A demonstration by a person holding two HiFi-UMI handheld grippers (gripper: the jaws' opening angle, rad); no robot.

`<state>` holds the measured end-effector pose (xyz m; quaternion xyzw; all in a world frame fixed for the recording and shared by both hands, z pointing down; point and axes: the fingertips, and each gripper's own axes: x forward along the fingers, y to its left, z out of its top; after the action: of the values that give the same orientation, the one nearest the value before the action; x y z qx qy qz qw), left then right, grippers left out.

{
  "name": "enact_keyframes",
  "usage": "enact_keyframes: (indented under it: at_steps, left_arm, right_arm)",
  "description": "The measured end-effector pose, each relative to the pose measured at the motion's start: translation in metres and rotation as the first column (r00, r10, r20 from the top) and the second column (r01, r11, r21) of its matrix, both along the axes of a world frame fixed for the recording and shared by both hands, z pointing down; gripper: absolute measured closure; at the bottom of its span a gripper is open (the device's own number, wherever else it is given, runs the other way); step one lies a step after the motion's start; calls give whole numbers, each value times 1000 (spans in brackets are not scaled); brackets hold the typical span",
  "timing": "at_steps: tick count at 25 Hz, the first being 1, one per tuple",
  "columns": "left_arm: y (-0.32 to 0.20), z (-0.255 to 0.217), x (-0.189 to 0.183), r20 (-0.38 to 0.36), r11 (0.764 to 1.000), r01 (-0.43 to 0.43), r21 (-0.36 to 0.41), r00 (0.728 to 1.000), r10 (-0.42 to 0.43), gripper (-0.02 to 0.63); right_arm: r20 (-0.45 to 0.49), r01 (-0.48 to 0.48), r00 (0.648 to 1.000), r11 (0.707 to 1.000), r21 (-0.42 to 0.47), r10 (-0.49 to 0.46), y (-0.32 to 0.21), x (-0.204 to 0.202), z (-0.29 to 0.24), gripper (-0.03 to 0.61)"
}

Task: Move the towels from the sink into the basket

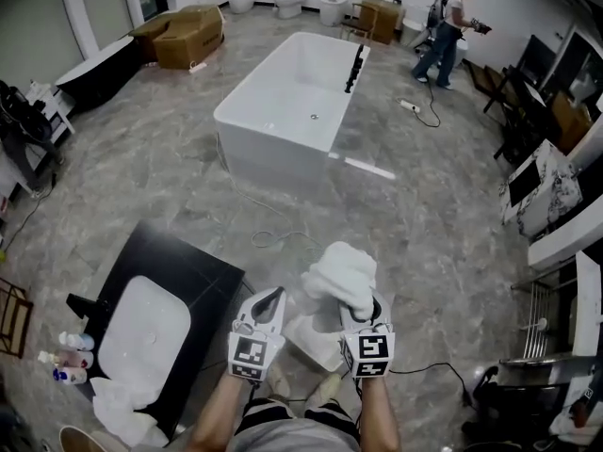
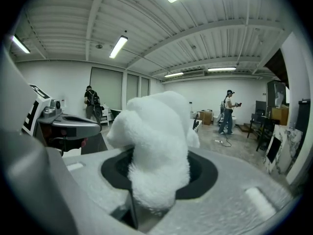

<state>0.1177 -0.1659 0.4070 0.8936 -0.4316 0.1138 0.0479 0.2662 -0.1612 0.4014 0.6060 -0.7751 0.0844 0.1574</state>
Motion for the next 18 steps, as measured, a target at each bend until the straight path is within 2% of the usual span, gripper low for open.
enact_keyframes:
  at_steps: [8, 18]
  left_arm:
    - [11, 75, 49, 22, 995, -19, -100, 1000, 22, 604]
    - [18, 205, 74, 63, 978, 13, -210, 998, 0, 604]
  right_arm:
    - [20, -7, 1000, 996, -94, 9, 15, 46, 78, 393]
    - [4, 40, 999, 975, -220, -40, 25, 72, 228, 391]
